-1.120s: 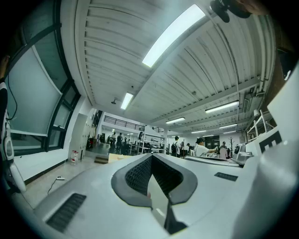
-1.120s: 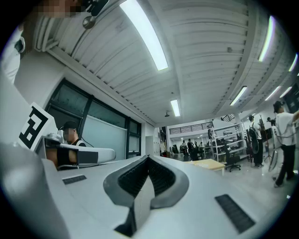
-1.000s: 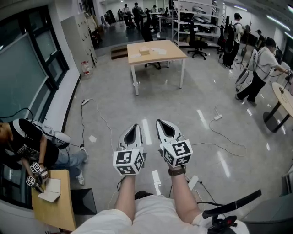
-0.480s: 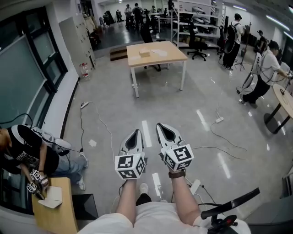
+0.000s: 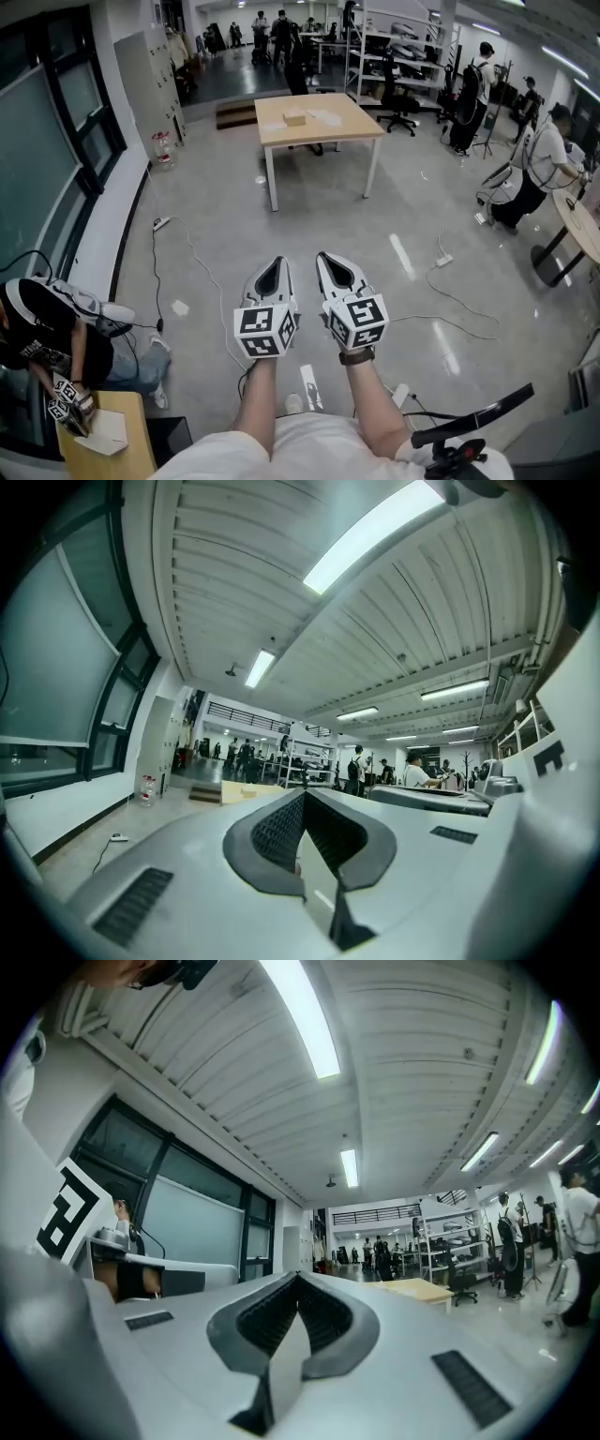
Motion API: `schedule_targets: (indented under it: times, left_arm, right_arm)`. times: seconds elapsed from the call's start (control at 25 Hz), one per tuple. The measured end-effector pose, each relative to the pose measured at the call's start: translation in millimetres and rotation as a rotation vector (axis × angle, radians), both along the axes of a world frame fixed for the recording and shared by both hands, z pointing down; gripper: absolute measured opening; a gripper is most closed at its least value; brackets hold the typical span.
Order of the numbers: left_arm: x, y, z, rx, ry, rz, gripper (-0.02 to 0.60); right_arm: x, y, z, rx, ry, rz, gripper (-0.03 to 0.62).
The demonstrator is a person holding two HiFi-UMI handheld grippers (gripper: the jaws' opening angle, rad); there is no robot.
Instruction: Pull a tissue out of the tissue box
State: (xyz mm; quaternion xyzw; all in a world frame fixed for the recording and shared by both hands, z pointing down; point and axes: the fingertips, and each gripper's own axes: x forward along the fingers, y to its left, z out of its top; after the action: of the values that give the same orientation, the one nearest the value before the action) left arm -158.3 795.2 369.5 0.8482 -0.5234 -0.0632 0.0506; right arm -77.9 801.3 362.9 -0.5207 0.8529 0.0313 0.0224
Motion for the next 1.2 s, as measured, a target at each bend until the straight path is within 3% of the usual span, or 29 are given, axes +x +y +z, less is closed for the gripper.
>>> schedule_targets:
  times: [0.32, 0.48, 0.84, 1.2]
  left_arm:
    - [-37.7, -55.4, 4.6, 0.016, -0.018, -0.001, -0.009]
    - [-34.8, -82.7, 15.1, 0.011, -0.009, 0.016, -0.009]
    - [9.2, -159.6, 29.2, -0.046, 0.014, 0.044, -0.009]
    - [85.7, -270.1, 0.1, -0.016, -0.020, 0.004, -0.009]
  right_arm:
    - [-26.0, -52.6, 12.2, -0.024, 0.025, 0.084, 0.002]
    - [-24.8, -75.2, 25.2, -0.060, 0.032, 0.095, 0.002]
    - [14.2, -156.6, 36.4, -0.083, -0.009, 0.066, 0.002]
    - [82.7, -266.7, -8.2, 0.006, -0.007, -0.012, 0.002]
